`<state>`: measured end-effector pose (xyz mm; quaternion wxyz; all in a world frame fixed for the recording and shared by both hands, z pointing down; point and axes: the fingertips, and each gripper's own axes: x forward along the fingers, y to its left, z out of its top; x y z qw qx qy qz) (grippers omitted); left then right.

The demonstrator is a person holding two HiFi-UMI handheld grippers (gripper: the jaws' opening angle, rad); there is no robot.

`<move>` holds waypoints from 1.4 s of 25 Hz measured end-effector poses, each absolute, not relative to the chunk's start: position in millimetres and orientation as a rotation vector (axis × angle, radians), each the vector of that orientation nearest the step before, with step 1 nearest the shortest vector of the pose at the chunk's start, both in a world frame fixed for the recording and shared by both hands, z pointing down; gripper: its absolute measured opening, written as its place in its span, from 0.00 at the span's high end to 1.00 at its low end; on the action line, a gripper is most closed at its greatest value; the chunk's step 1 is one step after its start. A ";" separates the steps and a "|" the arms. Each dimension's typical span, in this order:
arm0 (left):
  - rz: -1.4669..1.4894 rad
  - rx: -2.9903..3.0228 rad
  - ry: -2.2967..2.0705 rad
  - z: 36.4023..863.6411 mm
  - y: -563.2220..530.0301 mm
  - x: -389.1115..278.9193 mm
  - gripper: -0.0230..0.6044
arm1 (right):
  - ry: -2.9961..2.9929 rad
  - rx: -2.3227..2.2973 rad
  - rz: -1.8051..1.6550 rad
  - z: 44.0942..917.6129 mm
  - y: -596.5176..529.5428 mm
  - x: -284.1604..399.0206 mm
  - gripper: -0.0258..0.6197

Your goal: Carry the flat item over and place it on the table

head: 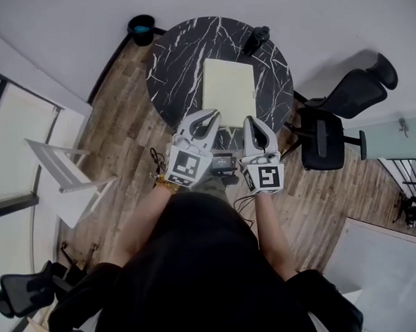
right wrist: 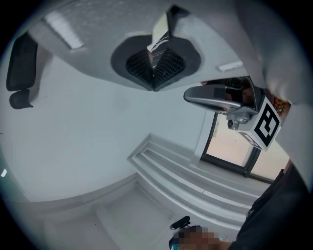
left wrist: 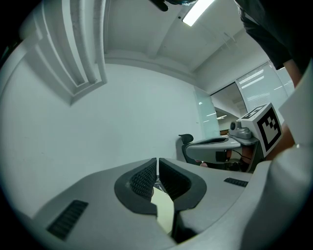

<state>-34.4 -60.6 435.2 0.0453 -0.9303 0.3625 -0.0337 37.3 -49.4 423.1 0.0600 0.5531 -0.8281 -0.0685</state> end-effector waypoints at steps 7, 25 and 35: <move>-0.109 -2.850 1.124 439.7 -64.2 -39.6 0.92 | -2.501 1.671 -0.210 424.8 -51.4 35.6 0.97; -0.138 -2.868 1.154 450.7 -80.9 -40.8 0.92 | -2.507 1.641 -0.188 434.2 -67.8 34.9 0.97; -0.178 -2.873 1.174 461.6 -102.3 -25.2 0.92 | -2.521 1.638 -0.151 442.5 -91.0 57.2 0.97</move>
